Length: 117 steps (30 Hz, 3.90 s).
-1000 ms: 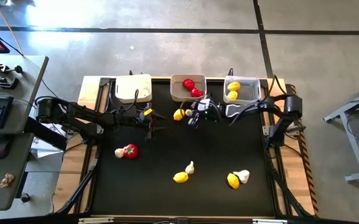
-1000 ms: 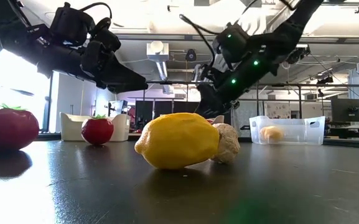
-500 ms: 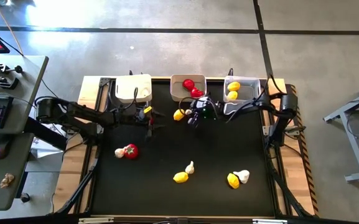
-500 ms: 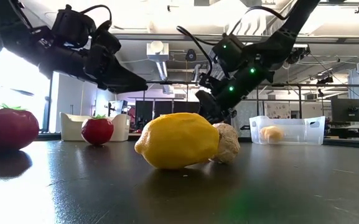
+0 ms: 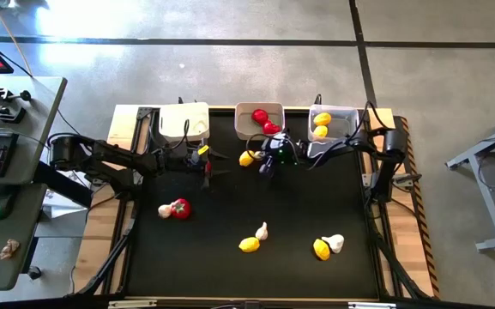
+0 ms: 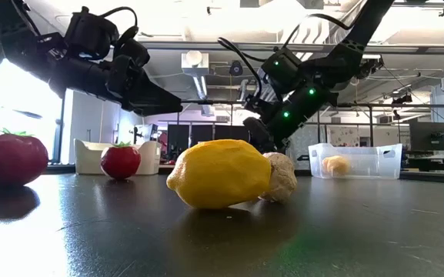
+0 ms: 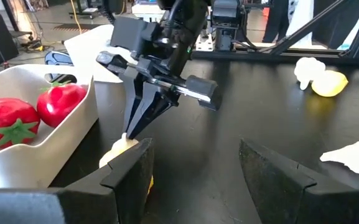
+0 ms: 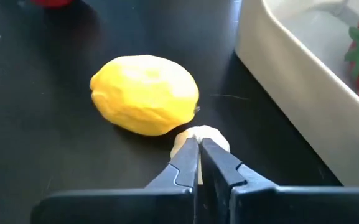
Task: Sort produce into baskets
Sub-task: Put the top garlic into the white bin
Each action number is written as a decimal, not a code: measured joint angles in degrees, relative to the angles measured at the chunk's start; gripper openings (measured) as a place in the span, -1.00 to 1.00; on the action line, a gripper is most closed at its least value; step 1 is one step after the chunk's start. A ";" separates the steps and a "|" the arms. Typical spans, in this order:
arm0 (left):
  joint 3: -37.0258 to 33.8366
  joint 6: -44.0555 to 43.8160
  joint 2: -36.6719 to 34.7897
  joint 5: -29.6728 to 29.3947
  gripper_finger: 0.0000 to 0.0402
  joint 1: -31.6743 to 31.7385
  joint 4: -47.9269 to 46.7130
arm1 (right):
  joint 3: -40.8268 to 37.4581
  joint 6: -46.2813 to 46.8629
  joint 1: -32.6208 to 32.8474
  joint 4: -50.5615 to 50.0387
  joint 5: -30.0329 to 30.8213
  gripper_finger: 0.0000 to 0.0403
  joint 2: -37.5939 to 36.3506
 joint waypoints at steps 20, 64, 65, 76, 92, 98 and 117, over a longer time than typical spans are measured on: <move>0.00 6.73 0.02 -10.91 0.13 -0.92 0.26 | -0.02 -2.39 5.49 3.65 -2.73 -1.00 -9.64; 5.62 42.95 0.06 -20.09 -0.04 -14.88 0.03 | -0.02 0.88 8.83 18.80 -19.52 -1.00 -9.64; 5.62 42.95 0.06 -20.09 -0.09 -14.88 0.00 | -0.02 0.88 8.83 18.82 -19.53 -1.00 -9.64; 5.57 43.89 0.06 -17.53 -0.66 -14.88 -1.57 | -0.02 0.84 8.85 18.32 -19.88 -1.00 -9.64; 5.57 36.40 0.06 -33.45 -0.83 -11.84 -6.07 | -0.04 -3.71 5.62 5.22 -12.54 -0.53 -13.47; 5.53 21.88 -0.98 -43.31 -0.84 -5.72 -14.14 | -0.04 -3.70 3.69 1.63 -12.49 -0.64 -14.95; 7.41 -4.54 -8.46 -51.40 -0.84 11.35 -41.45 | -0.04 -3.29 5.50 -1.23 -9.43 -0.99 -14.96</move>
